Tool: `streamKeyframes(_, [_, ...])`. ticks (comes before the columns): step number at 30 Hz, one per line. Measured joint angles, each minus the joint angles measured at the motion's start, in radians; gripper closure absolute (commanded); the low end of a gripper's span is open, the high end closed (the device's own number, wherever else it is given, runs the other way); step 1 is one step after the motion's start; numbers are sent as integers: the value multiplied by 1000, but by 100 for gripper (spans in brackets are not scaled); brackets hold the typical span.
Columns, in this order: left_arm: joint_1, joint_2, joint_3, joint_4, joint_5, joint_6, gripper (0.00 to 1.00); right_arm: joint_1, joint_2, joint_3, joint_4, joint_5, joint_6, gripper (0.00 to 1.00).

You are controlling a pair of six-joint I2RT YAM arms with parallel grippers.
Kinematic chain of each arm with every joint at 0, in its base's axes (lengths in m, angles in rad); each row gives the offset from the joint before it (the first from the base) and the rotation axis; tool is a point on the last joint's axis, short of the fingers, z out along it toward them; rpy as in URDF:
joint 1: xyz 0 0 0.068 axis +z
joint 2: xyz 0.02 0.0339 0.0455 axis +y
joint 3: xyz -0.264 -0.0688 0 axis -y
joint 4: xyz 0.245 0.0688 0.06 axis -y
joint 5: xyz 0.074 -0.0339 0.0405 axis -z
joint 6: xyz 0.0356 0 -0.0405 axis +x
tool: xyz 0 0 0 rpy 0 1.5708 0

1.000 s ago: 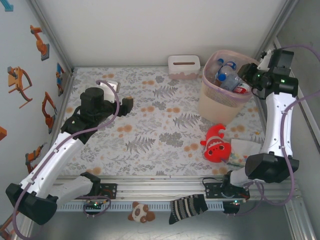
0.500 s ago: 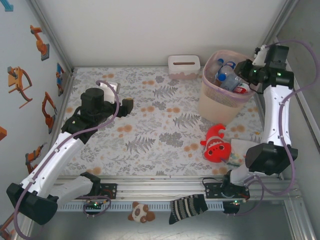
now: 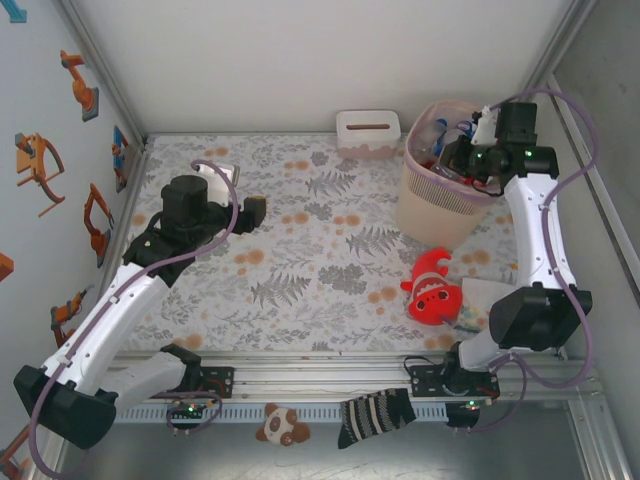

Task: Put the plastic bottles in the bin

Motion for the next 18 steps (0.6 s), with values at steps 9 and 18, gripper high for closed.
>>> streamKeyframes(9, [9, 0, -5, 0, 2, 0, 16, 3, 15, 40, -35, 21, 4, 90])
streamKeyframes(18, [56, -6, -69, 11, -6, 0, 15, 3, -51, 45, -63, 92, 2, 84])
